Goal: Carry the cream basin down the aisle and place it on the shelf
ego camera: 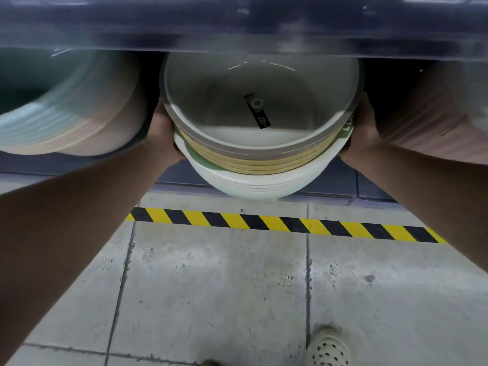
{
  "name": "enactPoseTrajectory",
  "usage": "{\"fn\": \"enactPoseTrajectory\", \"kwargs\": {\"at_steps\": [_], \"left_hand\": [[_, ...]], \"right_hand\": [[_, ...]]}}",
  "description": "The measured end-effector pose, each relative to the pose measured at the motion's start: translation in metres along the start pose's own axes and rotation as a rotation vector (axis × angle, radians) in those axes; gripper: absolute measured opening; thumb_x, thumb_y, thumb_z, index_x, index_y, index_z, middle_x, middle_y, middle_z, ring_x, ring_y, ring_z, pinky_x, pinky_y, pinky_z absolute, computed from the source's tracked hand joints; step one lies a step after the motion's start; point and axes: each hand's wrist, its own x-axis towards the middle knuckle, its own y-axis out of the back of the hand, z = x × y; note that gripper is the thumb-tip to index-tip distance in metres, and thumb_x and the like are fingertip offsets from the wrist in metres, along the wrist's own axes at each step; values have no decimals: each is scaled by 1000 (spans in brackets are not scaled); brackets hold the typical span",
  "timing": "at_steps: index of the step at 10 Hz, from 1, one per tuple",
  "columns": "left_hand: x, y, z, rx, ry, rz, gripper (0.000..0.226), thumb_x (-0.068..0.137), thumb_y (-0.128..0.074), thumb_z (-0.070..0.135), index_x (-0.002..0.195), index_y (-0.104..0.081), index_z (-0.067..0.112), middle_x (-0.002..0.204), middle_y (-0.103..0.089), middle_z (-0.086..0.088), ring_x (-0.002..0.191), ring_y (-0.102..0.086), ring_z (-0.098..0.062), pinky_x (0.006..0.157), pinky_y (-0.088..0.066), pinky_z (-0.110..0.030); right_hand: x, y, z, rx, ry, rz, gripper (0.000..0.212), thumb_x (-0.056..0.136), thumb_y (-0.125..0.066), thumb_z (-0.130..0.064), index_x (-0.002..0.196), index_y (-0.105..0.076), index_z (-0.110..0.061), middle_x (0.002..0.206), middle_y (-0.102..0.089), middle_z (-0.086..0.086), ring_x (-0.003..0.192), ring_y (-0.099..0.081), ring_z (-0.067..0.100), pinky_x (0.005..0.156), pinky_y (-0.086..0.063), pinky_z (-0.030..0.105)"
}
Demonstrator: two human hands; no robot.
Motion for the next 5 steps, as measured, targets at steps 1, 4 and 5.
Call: {"fn": "enactPoseTrajectory", "kwargs": {"at_steps": [1, 4, 5], "left_hand": [[-7, 9, -2, 191, -12, 128, 58, 104, -38, 59, 132, -68, 19, 128, -74, -7, 118, -70, -29, 91, -61, -46], [-77, 16, -40, 639, -11, 304, 32, 104, -43, 51, 125, -62, 38, 122, -67, 12, 118, -63, -14, 106, -47, -48], [-109, 12, -38, 773, -91, 266, 29, 106, -55, 29, 132, -64, 20, 127, -58, 7, 130, -53, -16, 107, -39, -28]], "right_hand": [[-6, 2, -3, -150, -57, 70, 60, 98, -43, -65, 131, -68, -22, 122, -76, 4, 118, -69, 26, 101, -56, 43], [-71, 19, 12, -686, 55, 103, 58, 97, -39, -60, 145, -53, -31, 143, -59, -3, 131, -52, 20, 105, -41, 43], [-102, 23, 8, -966, 97, 76, 53, 101, -48, -50, 146, -54, -22, 143, -61, 2, 134, -53, 26, 97, -36, 29]]}}
